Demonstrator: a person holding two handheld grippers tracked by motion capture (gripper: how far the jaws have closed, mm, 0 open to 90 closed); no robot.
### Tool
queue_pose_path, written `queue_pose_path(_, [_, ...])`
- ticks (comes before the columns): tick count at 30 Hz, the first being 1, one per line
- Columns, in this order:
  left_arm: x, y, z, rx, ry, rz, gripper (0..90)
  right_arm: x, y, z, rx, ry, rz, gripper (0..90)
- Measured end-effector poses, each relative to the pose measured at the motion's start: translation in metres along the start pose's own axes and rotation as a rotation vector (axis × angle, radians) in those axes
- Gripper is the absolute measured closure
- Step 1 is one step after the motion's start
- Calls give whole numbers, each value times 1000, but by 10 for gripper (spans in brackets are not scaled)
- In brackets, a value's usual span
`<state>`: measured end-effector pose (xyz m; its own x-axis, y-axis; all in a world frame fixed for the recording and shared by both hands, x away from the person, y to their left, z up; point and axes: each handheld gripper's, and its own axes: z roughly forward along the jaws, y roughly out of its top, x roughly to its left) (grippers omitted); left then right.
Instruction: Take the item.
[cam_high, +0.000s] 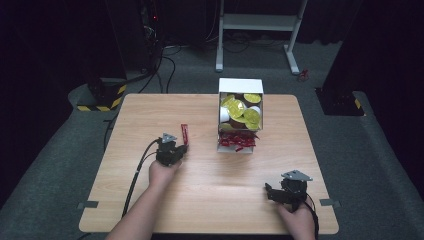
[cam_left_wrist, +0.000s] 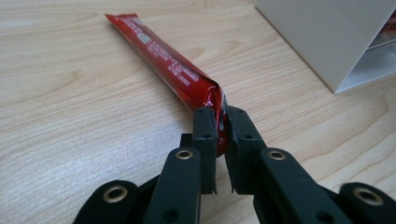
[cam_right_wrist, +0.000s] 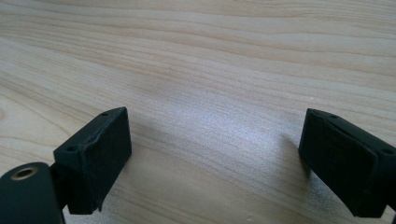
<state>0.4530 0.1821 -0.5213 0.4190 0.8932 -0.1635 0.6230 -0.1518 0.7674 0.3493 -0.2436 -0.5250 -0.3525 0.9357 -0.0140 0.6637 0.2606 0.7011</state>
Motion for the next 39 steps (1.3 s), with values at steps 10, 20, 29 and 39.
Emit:
queue_pose_path(10, [0,1,-3,13,9,-6,721,0,0,0,0,0,0,94])
queue_pose_path(20, [-4,9,-14,-24,19,2,550,0,0,0,2,0,0,94])
queue_pose_path(29, [0,10,-35,-32,14,26,405,0,0,0,2,0,0,93])
queue_pose_path(39, [12,5,-68,-41,9,28,370,0,0,0,2,1,-2,94])
